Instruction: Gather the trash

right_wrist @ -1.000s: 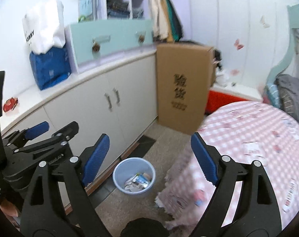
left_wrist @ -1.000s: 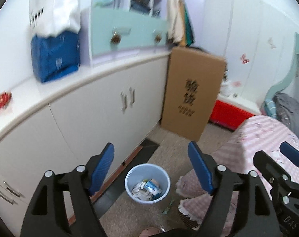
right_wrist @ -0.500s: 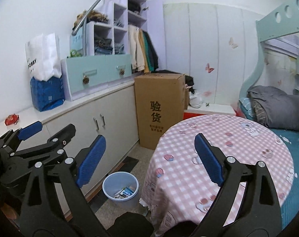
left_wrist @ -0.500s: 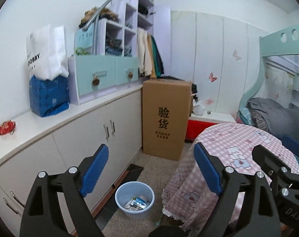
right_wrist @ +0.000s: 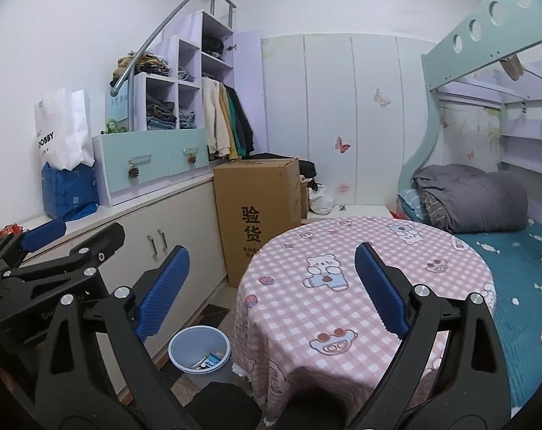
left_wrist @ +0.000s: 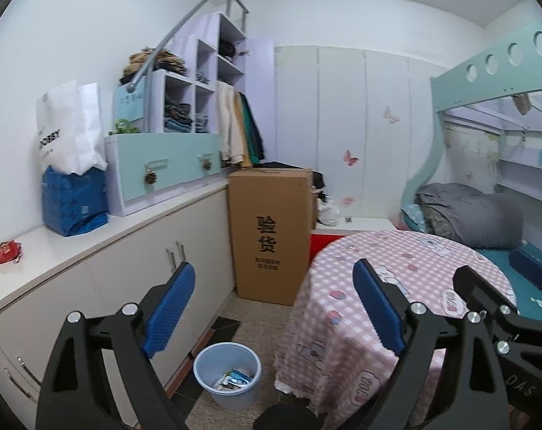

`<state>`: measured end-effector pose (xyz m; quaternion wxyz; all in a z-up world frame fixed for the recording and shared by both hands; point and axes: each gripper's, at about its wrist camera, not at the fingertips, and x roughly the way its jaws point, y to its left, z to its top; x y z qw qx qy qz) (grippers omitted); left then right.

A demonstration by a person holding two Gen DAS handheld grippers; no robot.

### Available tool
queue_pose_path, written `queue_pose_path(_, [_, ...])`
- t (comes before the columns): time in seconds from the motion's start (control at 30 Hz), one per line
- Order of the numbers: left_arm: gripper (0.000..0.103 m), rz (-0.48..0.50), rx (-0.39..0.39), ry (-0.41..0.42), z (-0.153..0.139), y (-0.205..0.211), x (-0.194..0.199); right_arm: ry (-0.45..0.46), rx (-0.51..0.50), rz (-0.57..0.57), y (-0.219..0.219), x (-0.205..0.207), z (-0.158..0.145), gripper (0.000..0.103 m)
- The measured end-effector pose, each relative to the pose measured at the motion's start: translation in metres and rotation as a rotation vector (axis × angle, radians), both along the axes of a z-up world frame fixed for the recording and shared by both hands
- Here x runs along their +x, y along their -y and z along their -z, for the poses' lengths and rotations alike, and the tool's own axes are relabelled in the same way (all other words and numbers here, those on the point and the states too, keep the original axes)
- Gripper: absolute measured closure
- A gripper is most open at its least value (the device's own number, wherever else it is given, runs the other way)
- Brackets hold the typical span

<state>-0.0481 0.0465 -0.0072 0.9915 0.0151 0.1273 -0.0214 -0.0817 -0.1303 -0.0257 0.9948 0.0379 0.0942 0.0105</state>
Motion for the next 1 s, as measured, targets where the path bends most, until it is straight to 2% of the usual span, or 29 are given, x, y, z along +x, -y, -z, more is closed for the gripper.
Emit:
queue_pose_path(0.4, [0.015,0.023,0.012,0.028,0.0026,0.0099,-0.0087,0.005,-0.007,0.030,0.0042,-0.0089,0.0039,0.011])
queue_pose_path(1.0, [0.015,0.042,0.016,0.023,0.0043,0.0105,-0.0068,-0.013,0.003,0.037,0.0073,-0.0095,0.0070,0.011])
